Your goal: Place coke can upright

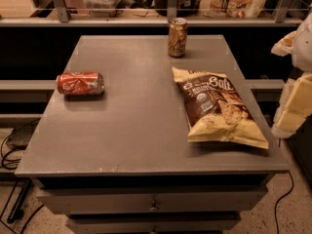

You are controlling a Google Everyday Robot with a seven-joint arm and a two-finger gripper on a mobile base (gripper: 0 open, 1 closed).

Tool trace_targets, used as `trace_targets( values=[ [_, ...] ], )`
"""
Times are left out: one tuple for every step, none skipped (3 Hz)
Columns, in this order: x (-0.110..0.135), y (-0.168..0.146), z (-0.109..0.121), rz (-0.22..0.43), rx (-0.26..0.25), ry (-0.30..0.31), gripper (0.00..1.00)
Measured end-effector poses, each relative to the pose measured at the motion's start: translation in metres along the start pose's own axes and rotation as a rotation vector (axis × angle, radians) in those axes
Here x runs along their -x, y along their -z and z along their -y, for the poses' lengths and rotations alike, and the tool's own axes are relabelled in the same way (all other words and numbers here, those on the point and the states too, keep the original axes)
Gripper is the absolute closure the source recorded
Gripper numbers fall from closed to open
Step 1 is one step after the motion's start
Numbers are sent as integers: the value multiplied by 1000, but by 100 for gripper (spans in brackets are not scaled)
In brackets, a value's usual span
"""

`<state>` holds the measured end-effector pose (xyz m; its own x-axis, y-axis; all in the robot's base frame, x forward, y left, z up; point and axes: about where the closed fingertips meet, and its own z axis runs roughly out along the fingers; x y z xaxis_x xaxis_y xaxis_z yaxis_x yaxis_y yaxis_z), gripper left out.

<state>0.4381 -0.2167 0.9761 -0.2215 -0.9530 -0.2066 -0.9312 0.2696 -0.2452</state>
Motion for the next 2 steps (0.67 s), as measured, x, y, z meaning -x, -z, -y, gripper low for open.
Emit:
trace_targets(
  values=[
    [0, 0, 0, 0, 0, 0, 0],
    [0, -1, 3, -21, -6, 8, 0]
  ],
)
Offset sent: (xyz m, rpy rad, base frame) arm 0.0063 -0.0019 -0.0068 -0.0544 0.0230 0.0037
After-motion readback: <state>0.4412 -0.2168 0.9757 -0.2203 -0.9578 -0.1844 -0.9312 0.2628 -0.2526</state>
